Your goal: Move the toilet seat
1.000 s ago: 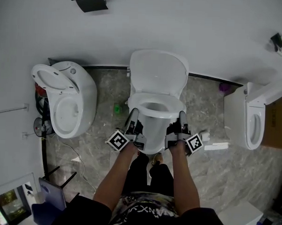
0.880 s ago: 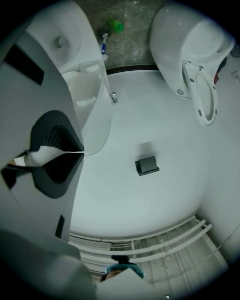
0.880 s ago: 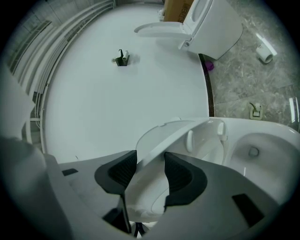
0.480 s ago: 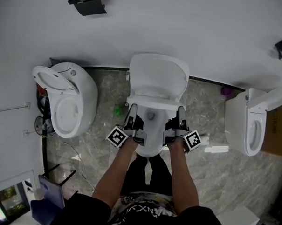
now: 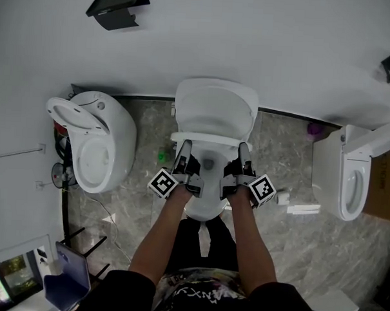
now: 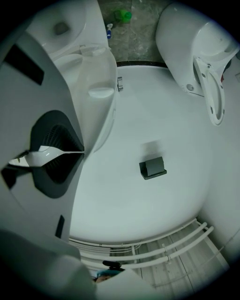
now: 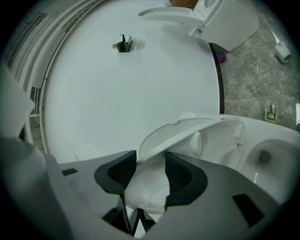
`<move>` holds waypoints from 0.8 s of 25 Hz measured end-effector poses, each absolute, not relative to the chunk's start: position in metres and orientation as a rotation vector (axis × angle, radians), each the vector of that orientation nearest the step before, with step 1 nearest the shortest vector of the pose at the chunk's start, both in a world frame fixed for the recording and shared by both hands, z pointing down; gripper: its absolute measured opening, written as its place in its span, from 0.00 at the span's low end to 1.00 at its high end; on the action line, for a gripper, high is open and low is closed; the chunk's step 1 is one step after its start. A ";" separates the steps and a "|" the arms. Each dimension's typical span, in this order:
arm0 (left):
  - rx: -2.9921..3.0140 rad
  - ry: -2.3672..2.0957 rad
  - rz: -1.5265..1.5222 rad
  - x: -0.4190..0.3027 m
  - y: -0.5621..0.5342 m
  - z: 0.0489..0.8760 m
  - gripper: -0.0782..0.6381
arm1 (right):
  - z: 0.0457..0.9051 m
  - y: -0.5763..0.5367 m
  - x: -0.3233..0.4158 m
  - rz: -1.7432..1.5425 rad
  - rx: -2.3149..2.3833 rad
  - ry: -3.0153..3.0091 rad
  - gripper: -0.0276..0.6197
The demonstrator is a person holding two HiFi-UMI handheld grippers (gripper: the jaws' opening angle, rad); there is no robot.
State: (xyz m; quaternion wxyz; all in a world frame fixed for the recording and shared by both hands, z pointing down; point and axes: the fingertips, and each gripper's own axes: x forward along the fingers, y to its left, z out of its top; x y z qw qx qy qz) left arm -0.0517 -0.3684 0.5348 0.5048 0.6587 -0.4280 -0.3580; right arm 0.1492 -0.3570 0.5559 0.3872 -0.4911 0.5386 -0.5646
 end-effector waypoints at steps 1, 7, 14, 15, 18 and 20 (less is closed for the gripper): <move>1.583 -1.026 -0.874 -0.051 -0.373 0.534 0.15 | 0.556 -0.360 0.150 -1.432 -1.248 1.369 0.35; 1.569 -0.983 -0.881 -0.051 -0.388 0.535 0.15 | 0.554 -0.371 0.149 -1.403 -1.250 1.341 0.34; 1.589 -0.945 -0.852 -0.051 -0.405 0.536 0.15 | 0.553 -0.384 0.150 -1.367 -1.290 1.316 0.34; 1.599 -0.945 -0.841 -0.051 -0.408 0.536 0.15 | 0.553 -0.386 0.150 -1.362 -1.294 1.313 0.34; 1.604 -0.940 -0.823 -0.052 -0.416 0.538 0.15 | 0.554 -0.394 0.151 -1.351 -1.301 1.309 0.34; 1.588 -0.931 -0.833 -0.050 -0.421 0.538 0.15 | 0.555 -0.399 0.152 -1.346 -1.303 1.306 0.34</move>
